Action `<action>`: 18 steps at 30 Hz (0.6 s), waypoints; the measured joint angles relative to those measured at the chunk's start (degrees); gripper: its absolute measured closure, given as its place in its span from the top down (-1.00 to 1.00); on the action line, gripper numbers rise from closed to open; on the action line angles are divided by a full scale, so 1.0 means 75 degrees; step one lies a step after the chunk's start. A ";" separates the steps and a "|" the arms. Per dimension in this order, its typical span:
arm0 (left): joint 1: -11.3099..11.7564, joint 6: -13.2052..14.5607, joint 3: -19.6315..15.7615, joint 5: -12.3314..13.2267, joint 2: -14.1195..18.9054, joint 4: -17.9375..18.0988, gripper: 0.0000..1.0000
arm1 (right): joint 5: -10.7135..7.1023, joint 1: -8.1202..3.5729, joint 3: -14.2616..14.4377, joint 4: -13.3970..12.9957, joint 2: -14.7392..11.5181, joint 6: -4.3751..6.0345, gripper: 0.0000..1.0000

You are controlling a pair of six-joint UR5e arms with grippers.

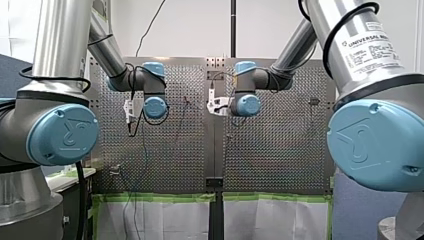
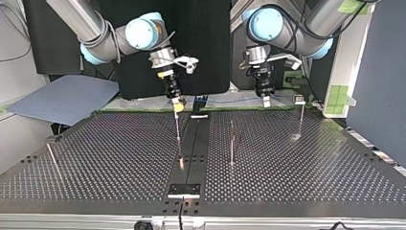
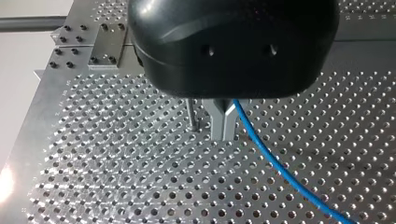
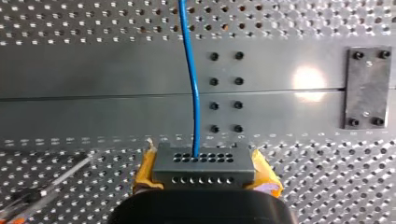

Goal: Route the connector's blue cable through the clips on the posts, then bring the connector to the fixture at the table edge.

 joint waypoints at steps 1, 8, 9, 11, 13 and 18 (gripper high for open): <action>0.0003 0.0001 0.0013 0.0034 0.0000 -0.0015 -1.00 | -0.0014 -0.0016 -0.0049 0.0009 0.0003 0.0002 -1.00; -0.0001 0.0003 0.0301 0.0152 -0.0004 -0.0297 -1.00 | -0.0081 -0.0110 -0.0351 0.0176 0.0007 -0.0038 -1.00; 0.0001 0.0003 0.0341 0.0173 -0.0006 -0.0330 -1.00 | -0.0097 -0.0126 -0.0413 0.0232 0.0007 -0.0055 -1.00; 0.0004 0.0002 0.0428 0.0213 -0.0006 -0.0397 -1.00 | -0.0123 -0.0152 -0.0515 0.0327 0.0009 -0.0073 -1.00; 0.0008 0.0002 0.0508 0.0249 -0.0008 -0.0439 -1.00 | -0.0136 -0.0182 -0.0609 0.0386 0.0013 -0.0081 -1.00; 0.0013 0.0002 0.0689 0.0416 -0.0019 -0.0516 -1.00 | -0.0158 -0.0275 -0.0729 0.0443 0.0019 -0.0085 -1.00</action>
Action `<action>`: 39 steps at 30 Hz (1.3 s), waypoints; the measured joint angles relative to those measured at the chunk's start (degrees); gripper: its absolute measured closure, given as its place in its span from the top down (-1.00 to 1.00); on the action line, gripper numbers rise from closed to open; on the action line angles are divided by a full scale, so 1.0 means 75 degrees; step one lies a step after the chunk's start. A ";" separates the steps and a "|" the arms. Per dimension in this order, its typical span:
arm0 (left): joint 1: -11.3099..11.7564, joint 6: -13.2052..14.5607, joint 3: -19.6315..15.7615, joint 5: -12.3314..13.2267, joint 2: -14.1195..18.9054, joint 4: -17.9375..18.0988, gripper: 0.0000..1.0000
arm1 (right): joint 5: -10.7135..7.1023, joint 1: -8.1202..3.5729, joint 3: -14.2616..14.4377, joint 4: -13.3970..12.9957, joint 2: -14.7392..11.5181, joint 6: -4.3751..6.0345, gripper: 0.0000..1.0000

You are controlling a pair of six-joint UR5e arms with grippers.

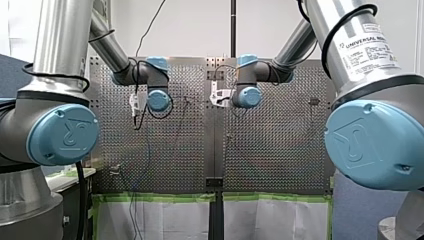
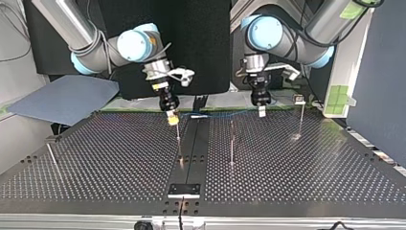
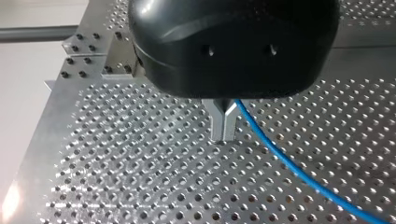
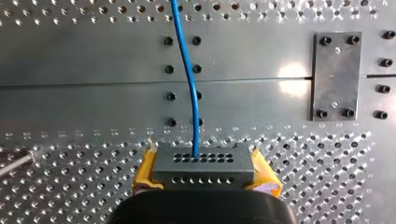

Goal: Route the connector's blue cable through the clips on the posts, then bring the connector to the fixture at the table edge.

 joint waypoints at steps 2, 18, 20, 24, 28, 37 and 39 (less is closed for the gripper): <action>0.0006 -0.0001 0.0048 0.0050 -0.0001 -0.0020 -1.00 | -0.0012 -0.0043 -0.0018 0.0014 0.0003 0.0000 -1.00; 0.0042 -0.0074 0.0599 0.0388 -0.0304 -0.0345 -1.00 | -0.0195 -0.0388 -0.0035 0.0049 0.0022 0.0051 -1.00; 0.0046 -0.0094 0.0634 0.0421 -0.0366 -0.0366 -1.00 | -0.0226 -0.0414 -0.0036 0.0051 0.0025 0.0053 -1.00; 0.0018 -0.0123 0.0654 0.0440 -0.0496 -0.0372 -1.00 | -0.0292 -0.0439 -0.0035 0.0058 0.0033 0.0053 -1.00; 0.0029 -0.0137 0.0659 0.0448 -0.0556 -0.0335 -1.00 | -0.0316 -0.0458 -0.0035 0.0079 0.0034 0.0048 -1.00; 0.0095 -0.0142 0.0657 0.0500 -0.0578 -0.0313 -1.00 | -0.0317 -0.0465 -0.0033 0.0087 0.0049 0.0051 -1.00; 0.0111 -0.0148 0.0667 0.0527 -0.0610 -0.0280 -1.00 | -0.0321 -0.0466 -0.0032 0.0087 0.0055 0.0052 -1.00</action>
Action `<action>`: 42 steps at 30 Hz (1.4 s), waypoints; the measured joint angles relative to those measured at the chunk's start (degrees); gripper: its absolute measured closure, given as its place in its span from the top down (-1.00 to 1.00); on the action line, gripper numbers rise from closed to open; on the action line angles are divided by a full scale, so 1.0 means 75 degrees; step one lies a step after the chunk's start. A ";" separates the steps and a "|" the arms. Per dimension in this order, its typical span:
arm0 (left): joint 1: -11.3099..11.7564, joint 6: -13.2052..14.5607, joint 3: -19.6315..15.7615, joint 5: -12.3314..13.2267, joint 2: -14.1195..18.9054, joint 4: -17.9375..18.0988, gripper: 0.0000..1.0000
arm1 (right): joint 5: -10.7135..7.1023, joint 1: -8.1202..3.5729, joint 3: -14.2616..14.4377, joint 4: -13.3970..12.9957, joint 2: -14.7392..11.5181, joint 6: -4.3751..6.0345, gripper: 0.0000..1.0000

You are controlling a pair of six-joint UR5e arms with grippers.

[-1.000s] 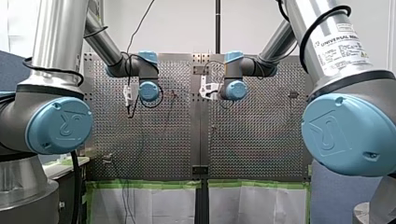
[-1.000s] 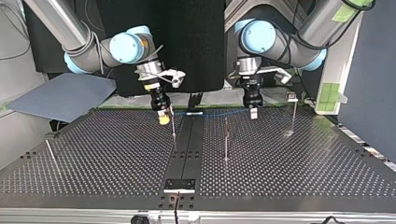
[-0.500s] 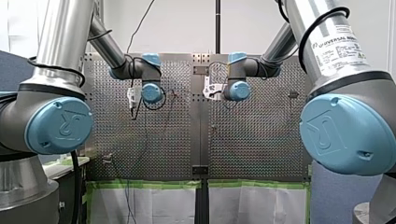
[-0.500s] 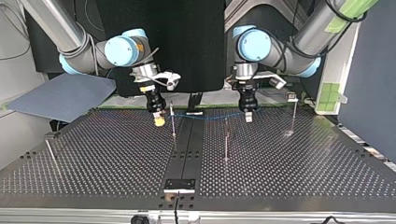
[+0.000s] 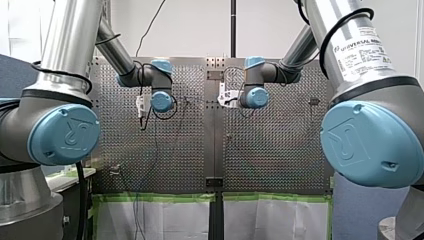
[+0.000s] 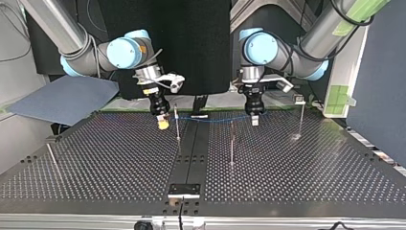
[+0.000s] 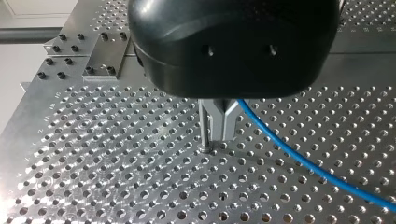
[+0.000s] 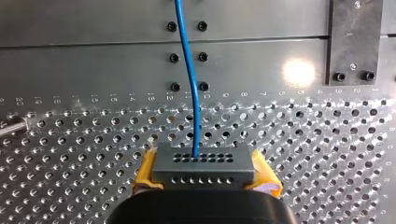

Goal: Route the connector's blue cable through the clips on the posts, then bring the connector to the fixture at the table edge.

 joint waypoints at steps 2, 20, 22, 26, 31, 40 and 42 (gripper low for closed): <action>0.0015 -0.0030 0.0057 0.0057 -0.0081 0.0042 -1.00 | -0.0003 -0.0003 -0.0001 -0.0002 0.0008 0.0002 -1.00; 0.0265 -0.0268 0.1104 0.0244 -0.0784 -0.0355 -1.00 | -0.0100 -0.0249 -0.0006 -0.0136 0.0088 0.0027 -1.00; 0.0301 -0.0273 0.1244 0.0267 -0.0785 -0.0369 -1.00 | -0.0129 -0.0272 -0.0013 -0.0144 0.0093 0.0029 -1.00; 0.0358 -0.0282 0.1422 0.0287 -0.0786 -0.0421 -1.00 | -0.0179 -0.0320 -0.0033 -0.0149 0.0097 0.0041 -1.00; 0.0435 -0.0285 0.1500 0.0355 -0.0788 -0.0452 -1.00 | -0.0225 -0.0376 -0.0039 -0.0159 0.0114 0.0062 -1.00; 0.0594 -0.0285 0.1512 0.0421 -0.0792 -0.0470 -1.00 | -0.0399 -0.0479 -0.0091 -0.0215 0.0138 0.0081 -1.00; 0.0627 -0.0286 0.1513 0.0420 -0.0795 -0.0471 -1.00 | -0.0440 -0.0504 -0.0115 -0.0240 0.0154 0.0085 -1.00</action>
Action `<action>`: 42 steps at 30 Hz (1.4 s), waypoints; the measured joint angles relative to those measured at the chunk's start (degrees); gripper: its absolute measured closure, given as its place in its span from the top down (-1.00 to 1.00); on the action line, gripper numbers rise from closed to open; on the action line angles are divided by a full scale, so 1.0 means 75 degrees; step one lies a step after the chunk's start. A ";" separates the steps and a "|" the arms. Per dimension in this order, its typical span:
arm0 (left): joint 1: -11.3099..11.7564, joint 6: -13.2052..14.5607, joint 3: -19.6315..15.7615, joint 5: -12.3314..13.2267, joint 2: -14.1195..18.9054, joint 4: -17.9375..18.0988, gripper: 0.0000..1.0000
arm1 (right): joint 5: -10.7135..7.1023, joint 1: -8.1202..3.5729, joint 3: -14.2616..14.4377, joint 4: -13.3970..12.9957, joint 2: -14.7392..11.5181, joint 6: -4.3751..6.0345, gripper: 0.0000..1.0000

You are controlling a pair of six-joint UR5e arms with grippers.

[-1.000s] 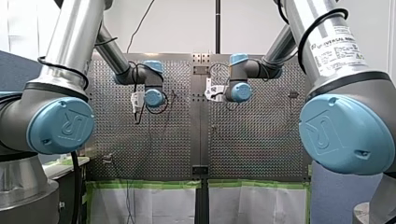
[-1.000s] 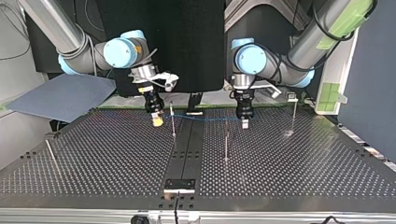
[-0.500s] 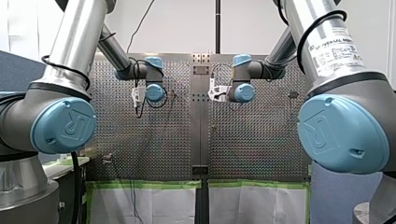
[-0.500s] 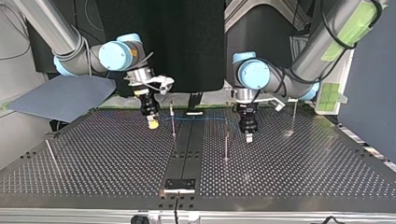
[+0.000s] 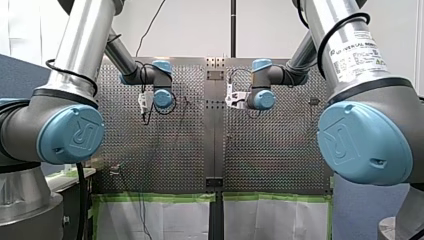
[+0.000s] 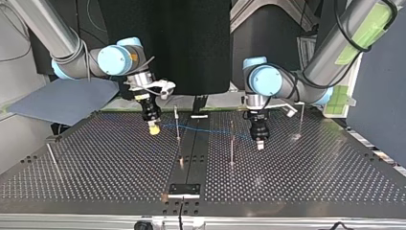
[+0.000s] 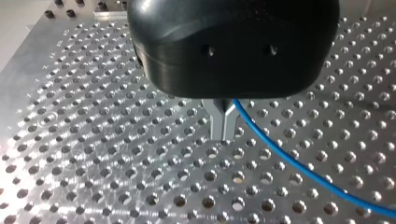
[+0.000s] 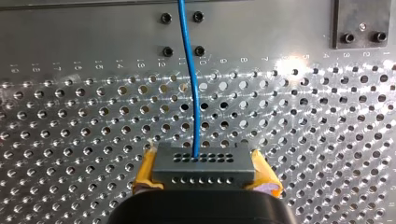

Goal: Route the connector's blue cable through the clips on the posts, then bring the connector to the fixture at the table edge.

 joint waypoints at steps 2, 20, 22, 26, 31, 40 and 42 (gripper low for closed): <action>0.0048 0.0000 0.0000 0.0001 -0.0002 0.0000 -1.00 | -0.0044 -0.0023 -0.0039 -0.0016 0.0040 0.0002 -1.00; 0.0297 -0.0042 0.0382 0.0312 -0.0382 -0.0197 -1.00 | -0.0341 -0.0051 -0.1168 0.0418 0.0805 -0.0008 -1.00; 0.0301 -0.0093 0.0470 0.0375 -0.0402 -0.0219 -1.00 | -0.0368 -0.0066 -0.1281 0.0462 0.0814 -0.0008 -1.00; 0.0319 -0.0166 0.0560 0.0444 -0.0416 -0.0249 -1.00 | -0.0401 -0.0079 -0.1476 0.0569 0.0827 -0.0008 -1.00; 0.0371 -0.0266 0.0585 0.0513 -0.0422 -0.0240 -1.00 | -0.0428 -0.0082 -0.1586 0.0657 0.0841 -0.0007 -1.00; 0.0466 -0.0401 0.0664 0.0771 -0.0640 -0.0274 -1.00 | -0.0522 -0.0088 -0.1647 0.0703 0.0883 0.0000 -1.00; 0.0467 -0.0411 0.0713 0.0790 -0.0742 -0.0328 -1.00 | -0.0539 -0.0089 -0.1661 0.0723 0.0910 -0.0002 -1.00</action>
